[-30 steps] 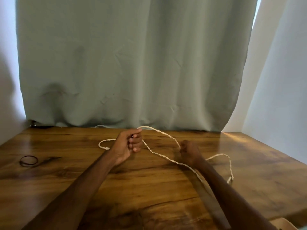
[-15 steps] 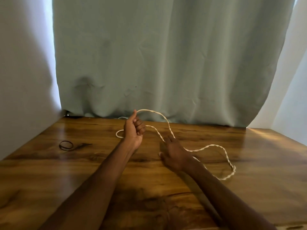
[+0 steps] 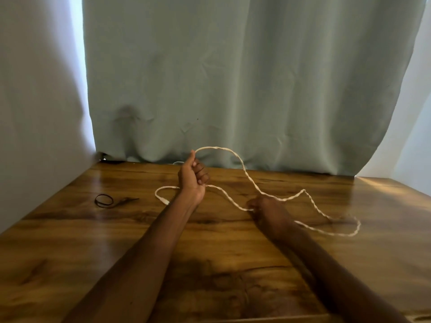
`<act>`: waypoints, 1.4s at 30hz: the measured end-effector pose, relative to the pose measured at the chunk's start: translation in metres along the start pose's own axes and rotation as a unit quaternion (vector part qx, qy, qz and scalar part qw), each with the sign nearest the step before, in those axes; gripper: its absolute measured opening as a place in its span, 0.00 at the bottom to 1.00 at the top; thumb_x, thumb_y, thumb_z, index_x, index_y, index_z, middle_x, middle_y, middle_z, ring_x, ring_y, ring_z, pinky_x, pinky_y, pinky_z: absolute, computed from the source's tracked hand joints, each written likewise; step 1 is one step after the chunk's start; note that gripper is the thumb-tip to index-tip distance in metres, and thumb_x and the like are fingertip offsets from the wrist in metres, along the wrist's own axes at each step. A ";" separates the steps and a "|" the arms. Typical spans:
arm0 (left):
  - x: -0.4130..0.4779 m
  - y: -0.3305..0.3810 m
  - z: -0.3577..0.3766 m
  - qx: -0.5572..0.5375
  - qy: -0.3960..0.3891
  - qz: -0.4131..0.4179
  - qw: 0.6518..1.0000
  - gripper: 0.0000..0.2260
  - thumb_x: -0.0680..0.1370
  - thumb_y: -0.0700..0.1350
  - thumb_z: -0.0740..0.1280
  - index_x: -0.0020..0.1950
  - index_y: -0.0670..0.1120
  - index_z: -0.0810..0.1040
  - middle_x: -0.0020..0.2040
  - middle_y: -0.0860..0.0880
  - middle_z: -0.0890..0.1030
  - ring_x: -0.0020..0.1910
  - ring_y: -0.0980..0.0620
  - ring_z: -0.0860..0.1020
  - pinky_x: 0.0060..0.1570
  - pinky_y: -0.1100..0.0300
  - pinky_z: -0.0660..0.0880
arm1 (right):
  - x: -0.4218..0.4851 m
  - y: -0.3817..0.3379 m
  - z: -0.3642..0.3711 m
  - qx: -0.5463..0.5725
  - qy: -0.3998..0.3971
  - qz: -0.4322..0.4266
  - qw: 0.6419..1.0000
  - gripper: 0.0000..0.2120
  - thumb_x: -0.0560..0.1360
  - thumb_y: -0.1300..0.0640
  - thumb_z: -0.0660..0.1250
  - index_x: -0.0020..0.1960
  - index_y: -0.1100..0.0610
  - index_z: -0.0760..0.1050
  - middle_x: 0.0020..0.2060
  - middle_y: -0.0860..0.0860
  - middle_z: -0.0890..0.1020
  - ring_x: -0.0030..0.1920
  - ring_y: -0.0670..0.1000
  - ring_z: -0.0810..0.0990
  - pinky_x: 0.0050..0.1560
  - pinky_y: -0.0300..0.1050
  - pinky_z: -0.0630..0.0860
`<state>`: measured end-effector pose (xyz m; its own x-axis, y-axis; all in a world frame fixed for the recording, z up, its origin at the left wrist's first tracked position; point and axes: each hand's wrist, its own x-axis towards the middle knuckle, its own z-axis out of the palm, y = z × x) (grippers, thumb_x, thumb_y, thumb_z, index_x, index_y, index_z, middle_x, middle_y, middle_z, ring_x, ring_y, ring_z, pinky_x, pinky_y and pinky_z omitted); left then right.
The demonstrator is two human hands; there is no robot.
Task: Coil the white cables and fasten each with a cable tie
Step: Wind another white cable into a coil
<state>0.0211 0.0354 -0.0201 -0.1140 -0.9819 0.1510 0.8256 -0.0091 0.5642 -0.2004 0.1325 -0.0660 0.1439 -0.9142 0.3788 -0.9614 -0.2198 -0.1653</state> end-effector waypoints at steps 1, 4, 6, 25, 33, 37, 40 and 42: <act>0.000 -0.001 0.000 0.011 0.003 0.004 1.000 0.20 0.85 0.51 0.62 0.34 0.49 0.65 0.22 0.54 0.60 0.19 0.58 0.56 0.17 0.65 0.56 | -0.009 0.013 -0.009 -0.003 -0.001 0.008 1.000 0.09 0.70 0.63 0.68 0.44 0.51 0.82 0.42 0.46 0.84 0.45 0.50 0.82 0.46 0.48 0.78; -0.001 -0.005 0.003 0.048 0.003 0.010 0.999 0.19 0.85 0.51 0.63 0.35 0.49 0.66 0.23 0.54 0.61 0.19 0.58 0.56 0.17 0.65 0.56 | -0.029 0.057 -0.034 -0.015 0.016 0.065 0.998 0.10 0.68 0.63 0.75 0.41 0.47 0.82 0.42 0.45 0.85 0.45 0.49 0.83 0.45 0.44 0.76; -0.002 -0.008 0.004 0.065 -0.001 0.004 0.998 0.18 0.85 0.51 0.62 0.35 0.48 0.67 0.23 0.55 0.62 0.19 0.58 0.57 0.17 0.65 0.56 | -0.040 0.084 -0.047 -0.014 0.018 0.107 0.994 0.15 0.66 0.63 0.79 0.39 0.43 0.81 0.41 0.43 0.85 0.44 0.47 0.84 0.45 0.43 0.75; -0.008 -0.019 0.008 0.091 -0.028 -0.022 0.995 0.14 0.86 0.47 0.60 0.41 0.46 0.74 0.24 0.55 0.66 0.20 0.59 0.60 0.21 0.64 0.58 | 0.045 0.107 -0.043 0.065 -0.002 0.149 0.987 0.13 0.79 0.68 0.64 0.47 0.57 0.86 0.49 0.56 0.87 0.54 0.59 0.85 0.55 0.49 0.78; -0.012 -0.026 0.006 0.206 -0.106 -0.029 0.972 0.13 0.83 0.45 0.63 0.39 0.44 0.77 0.26 0.54 0.66 0.23 0.57 0.62 0.25 0.62 0.62 | 0.038 -0.012 -0.043 0.162 0.199 0.027 0.966 0.19 0.76 0.62 0.71 0.67 0.58 0.76 0.62 0.49 0.80 0.60 0.46 0.76 0.61 0.38 0.69; -0.021 -0.027 0.015 0.217 -0.170 -0.095 0.957 0.12 0.83 0.45 0.63 0.41 0.44 0.76 0.26 0.54 0.64 0.23 0.58 0.60 0.24 0.64 0.60 | 0.043 -0.041 -0.026 0.184 0.195 -0.042 0.963 0.09 0.83 0.60 0.64 0.54 0.61 0.82 0.44 0.52 0.84 0.42 0.47 0.77 0.43 0.32 0.66; -0.023 -0.020 0.016 0.169 -0.202 -0.171 0.949 0.14 0.83 0.46 0.61 0.36 0.49 0.71 0.25 0.57 0.57 0.24 0.57 0.52 0.24 0.63 0.51 | 0.048 -0.036 -0.018 0.219 0.230 -0.053 0.947 0.11 0.83 0.59 0.62 0.50 0.58 0.82 0.36 0.48 0.81 0.36 0.46 0.76 0.39 0.40 0.69; -0.026 -0.014 0.017 0.127 -0.239 -0.233 0.934 0.17 0.83 0.46 0.60 0.33 0.51 0.67 0.27 0.57 0.53 0.25 0.57 0.50 0.24 0.63 0.48 | 0.050 -0.030 -0.016 0.193 0.226 -0.067 0.953 0.13 0.85 0.55 0.59 0.50 0.55 0.81 0.35 0.46 0.80 0.34 0.45 0.76 0.38 0.42 0.71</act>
<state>0.0029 0.0640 -0.0178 -0.7126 -0.6849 0.1518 0.4733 -0.3096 0.8247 -0.1676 0.0985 -0.0278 0.0608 -0.6486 0.7587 -0.7712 -0.5130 -0.3768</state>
